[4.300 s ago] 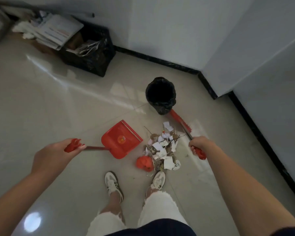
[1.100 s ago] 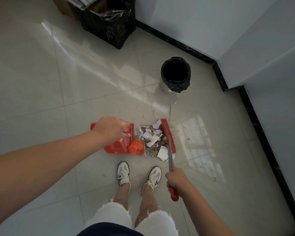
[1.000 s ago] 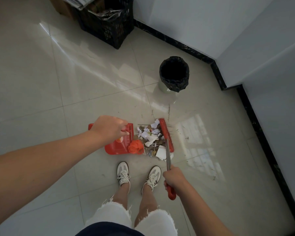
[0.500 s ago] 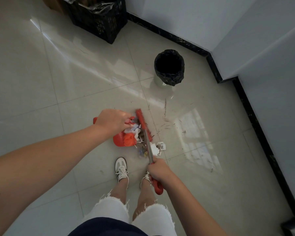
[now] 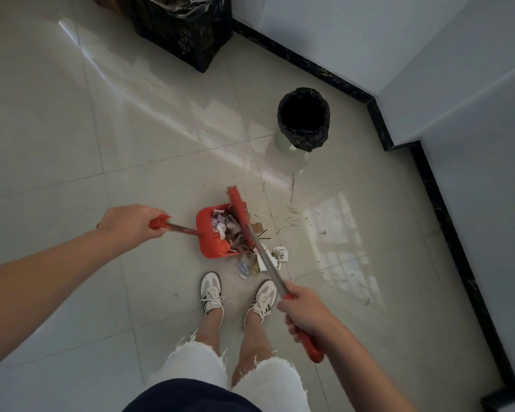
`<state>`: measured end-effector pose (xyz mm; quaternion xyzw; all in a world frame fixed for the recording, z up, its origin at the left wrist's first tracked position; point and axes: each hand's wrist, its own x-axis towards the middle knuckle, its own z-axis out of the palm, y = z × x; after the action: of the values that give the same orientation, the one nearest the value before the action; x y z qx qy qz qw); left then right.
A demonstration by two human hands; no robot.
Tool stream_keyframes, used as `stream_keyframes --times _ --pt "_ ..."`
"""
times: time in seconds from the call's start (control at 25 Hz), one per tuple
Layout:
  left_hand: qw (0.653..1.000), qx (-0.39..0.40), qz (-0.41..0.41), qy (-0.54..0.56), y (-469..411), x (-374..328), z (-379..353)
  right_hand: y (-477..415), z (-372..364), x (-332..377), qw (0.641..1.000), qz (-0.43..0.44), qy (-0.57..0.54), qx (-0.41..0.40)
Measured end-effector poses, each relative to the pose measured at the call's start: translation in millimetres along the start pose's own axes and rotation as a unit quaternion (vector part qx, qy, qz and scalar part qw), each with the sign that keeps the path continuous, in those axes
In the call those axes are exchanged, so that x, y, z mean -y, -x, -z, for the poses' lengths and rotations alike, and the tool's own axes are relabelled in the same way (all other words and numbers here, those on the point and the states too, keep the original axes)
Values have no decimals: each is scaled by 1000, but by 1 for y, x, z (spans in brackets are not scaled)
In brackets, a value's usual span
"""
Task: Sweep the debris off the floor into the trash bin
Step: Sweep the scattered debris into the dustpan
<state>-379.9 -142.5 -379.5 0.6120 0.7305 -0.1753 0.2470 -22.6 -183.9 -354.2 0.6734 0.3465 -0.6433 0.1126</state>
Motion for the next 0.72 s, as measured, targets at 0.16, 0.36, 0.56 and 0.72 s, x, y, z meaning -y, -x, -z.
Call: stream_keyframes --times 0.16,0.36,0.56,0.72 --pt "1000 -6 -11 1 12 20 -5 26 29 -17 999 -3 5 -34" --pt "997 9 -57 -51 4 30 11 26 47 -44 992 -56 -62 -94" --pt "990 23 -111 -89 -24 42 29 16 35 -77 966 -149 -176 -117" --pt "983 13 -149 -107 -48 38 34 -3 11 -75 944 -188 -241 -123"
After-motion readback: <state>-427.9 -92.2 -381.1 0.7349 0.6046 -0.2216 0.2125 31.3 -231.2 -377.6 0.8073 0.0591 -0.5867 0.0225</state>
